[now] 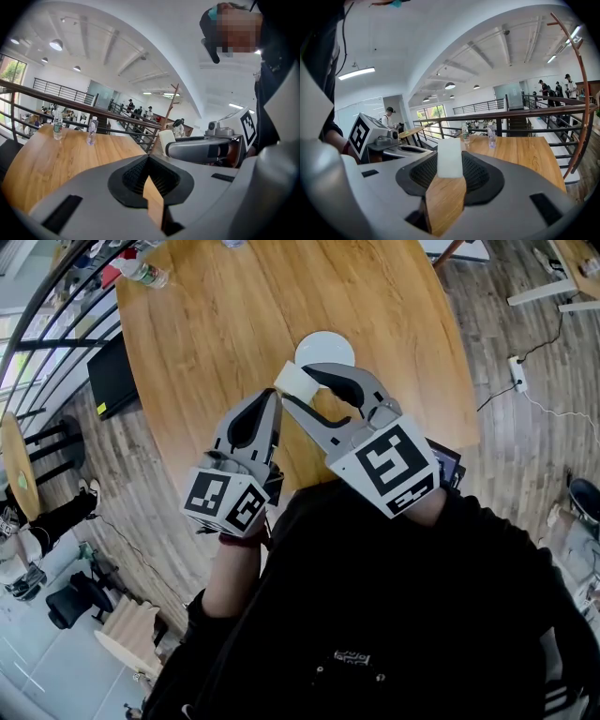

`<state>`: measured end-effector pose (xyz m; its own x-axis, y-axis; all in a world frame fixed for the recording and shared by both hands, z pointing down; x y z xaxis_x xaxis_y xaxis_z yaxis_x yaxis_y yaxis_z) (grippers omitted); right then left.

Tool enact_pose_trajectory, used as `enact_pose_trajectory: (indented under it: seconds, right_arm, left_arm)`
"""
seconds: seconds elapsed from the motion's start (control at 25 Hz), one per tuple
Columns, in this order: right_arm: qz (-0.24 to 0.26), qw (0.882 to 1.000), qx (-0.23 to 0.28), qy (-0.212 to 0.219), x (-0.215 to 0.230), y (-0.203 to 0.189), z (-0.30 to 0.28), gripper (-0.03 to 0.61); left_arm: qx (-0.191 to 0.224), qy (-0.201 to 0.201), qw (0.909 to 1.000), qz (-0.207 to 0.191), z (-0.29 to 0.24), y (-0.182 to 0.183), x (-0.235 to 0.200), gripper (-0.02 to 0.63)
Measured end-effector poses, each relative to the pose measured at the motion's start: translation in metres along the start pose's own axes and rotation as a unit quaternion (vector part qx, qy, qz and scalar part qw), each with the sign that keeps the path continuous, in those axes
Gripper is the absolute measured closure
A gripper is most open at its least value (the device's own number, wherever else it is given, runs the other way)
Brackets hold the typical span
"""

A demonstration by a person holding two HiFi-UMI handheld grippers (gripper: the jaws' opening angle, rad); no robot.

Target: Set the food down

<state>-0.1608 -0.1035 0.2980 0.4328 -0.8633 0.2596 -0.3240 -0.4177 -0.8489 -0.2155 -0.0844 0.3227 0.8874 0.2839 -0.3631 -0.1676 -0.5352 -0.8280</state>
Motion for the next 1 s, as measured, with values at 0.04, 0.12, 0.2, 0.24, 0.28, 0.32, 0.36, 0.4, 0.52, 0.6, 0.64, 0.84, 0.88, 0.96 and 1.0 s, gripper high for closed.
enact_pose_trajectory:
  seconds: [0.04,0.12,0.2,0.24,0.28,0.32,0.36,0.4,0.52,0.6,0.64,0.84,0.88,0.96,1.0]
  right_arm:
    - [-0.002,1.000,0.000,0.000,0.001,0.000,-0.001,0.407]
    - [-0.005,1.000,0.000,0.000,0.003,-0.001,-0.004,0.407]
    - [-0.007,1.000,-0.001,0.001,0.005,-0.002,-0.007,0.407]
    - [-0.006,1.000,-0.002,0.002,0.005,-0.002,-0.009,0.407]
    - [-0.005,1.000,-0.002,0.004,0.006,-0.001,-0.010,0.407]
    - [-0.004,1.000,-0.003,0.005,0.006,-0.001,-0.011,0.407]
    - [-0.003,1.000,-0.003,0.006,0.006,-0.001,-0.012,0.407]
    - [-0.002,1.000,-0.004,0.006,0.006,-0.001,-0.013,0.407]
    - [-0.005,1.000,-0.006,0.007,0.008,-0.002,-0.019,0.407]
    - [-0.007,1.000,-0.008,0.008,0.009,-0.001,-0.024,0.407]
    - [-0.007,1.000,-0.009,0.009,0.009,0.000,-0.026,0.407]
    - [-0.009,1.000,-0.011,0.009,0.015,0.004,-0.035,0.407]
    - [-0.010,1.000,-0.012,0.009,0.017,0.004,-0.037,0.407]
    - [-0.012,1.000,-0.013,0.008,0.019,0.004,-0.042,0.407]
    - [-0.013,1.000,-0.015,0.007,0.020,0.004,-0.044,0.407]
  left_arm:
    - [-0.001,0.002,1.0000,0.001,0.000,0.000,-0.001,0.607]
    - [-0.004,0.008,1.0000,0.001,-0.001,-0.001,-0.005,0.609]
    - [-0.006,0.013,0.9999,0.001,-0.002,-0.002,-0.008,0.607]
    - [-0.008,0.015,0.9999,0.001,-0.003,-0.002,-0.009,0.609]
    - [-0.009,0.016,0.9998,0.000,-0.004,-0.003,-0.009,0.609]
    - [-0.010,0.017,0.9998,-0.001,-0.005,-0.003,-0.010,0.609]
    - [-0.011,0.018,0.9998,-0.004,-0.006,-0.003,-0.010,0.609]
    - [-0.012,0.019,0.9997,-0.007,-0.007,-0.004,-0.010,0.607]
    - [-0.015,0.020,0.9996,-0.009,-0.008,-0.004,-0.012,0.608]
    - [-0.017,0.021,0.9996,-0.007,-0.009,-0.005,-0.015,0.607]
    - [-0.018,0.021,0.9996,-0.008,-0.010,-0.005,-0.017,0.609]
    - [-0.020,0.021,0.9995,-0.016,-0.014,-0.001,-0.021,0.609]
    - [-0.021,0.020,0.9995,-0.015,-0.015,-0.001,-0.022,0.609]
    - [-0.023,0.019,0.9995,-0.012,-0.017,-0.001,-0.027,0.607]
    - [-0.024,0.019,0.9995,-0.010,-0.018,-0.002,-0.029,0.609]
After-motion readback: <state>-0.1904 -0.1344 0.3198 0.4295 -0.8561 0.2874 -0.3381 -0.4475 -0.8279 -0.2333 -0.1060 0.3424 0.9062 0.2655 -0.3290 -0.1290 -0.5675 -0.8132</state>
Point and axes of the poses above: the fingertips, and each gripper's own axes: z backward along the fingers, x to its right, y out of its top, the point moved 2 cm from there along z, backward along the fingers, and after that the axes turned 5 degrees about -x, right-handed, at the moved point
